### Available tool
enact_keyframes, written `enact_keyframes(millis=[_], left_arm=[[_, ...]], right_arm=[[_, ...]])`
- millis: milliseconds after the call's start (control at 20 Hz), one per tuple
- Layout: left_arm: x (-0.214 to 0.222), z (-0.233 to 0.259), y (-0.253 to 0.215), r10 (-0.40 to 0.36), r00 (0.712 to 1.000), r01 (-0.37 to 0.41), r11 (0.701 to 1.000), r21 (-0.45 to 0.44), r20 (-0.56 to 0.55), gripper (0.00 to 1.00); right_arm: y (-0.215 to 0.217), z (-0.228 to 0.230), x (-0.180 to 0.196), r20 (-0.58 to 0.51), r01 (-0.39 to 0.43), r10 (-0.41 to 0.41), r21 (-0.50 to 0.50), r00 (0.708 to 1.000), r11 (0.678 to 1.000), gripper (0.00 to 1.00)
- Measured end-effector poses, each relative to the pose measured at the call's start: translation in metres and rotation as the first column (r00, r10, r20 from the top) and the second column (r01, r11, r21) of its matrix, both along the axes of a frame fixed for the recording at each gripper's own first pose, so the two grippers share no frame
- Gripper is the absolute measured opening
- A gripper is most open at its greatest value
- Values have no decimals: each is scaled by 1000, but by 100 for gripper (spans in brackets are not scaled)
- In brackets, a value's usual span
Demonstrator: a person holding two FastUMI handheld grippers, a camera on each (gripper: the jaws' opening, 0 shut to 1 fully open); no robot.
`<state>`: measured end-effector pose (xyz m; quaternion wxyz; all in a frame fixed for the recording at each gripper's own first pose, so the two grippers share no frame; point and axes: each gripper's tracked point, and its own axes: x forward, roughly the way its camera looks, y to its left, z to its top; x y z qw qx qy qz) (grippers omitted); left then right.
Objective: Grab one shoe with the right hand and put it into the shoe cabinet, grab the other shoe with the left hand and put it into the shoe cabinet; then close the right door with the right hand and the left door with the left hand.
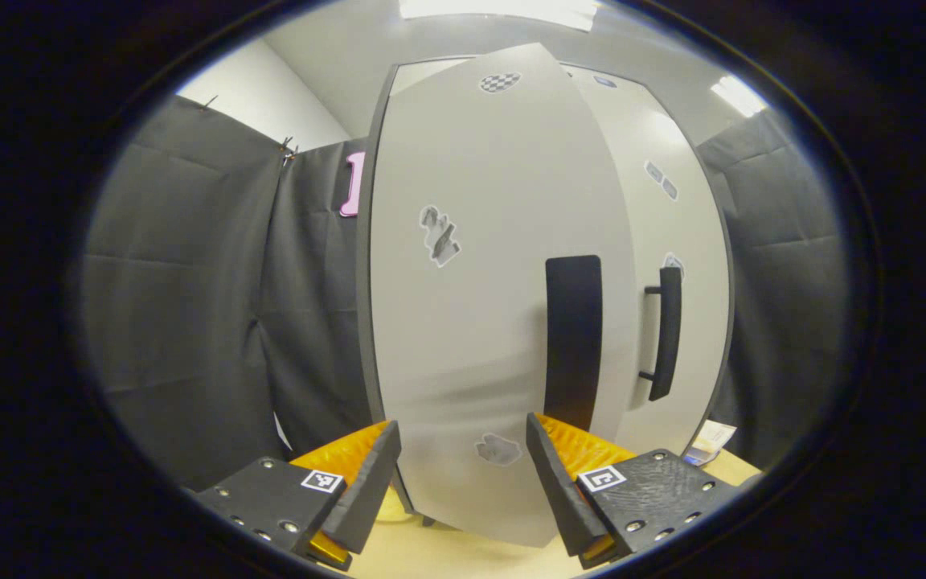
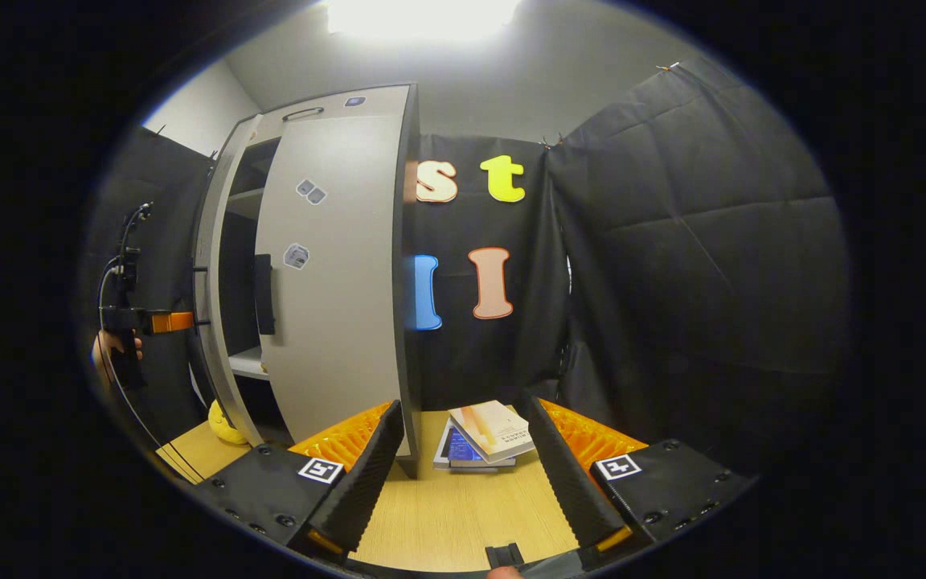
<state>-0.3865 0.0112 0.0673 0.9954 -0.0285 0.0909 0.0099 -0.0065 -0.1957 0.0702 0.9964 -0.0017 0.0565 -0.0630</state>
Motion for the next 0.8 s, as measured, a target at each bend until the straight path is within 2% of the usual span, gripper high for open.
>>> enact_keyframes(millis=[300, 600, 800], left_arm=[[-7, 4, -7, -2, 1000, 3, 1000, -31, 15, 89], [-68, 29, -2, 20, 996, -23, 999, 31, 87, 89], [-106, 36, 12, 20, 994, -25, 999, 46, 105, 88]], right_arm=[[1, 0, 6, 6, -23, 23, 9, 1000, 1000, 98], [31, 0, 25, 29, -130, 131, -18, 991, 991, 98], [56, 2, 23, 51, -177, 178, -25, 983, 984, 98]])
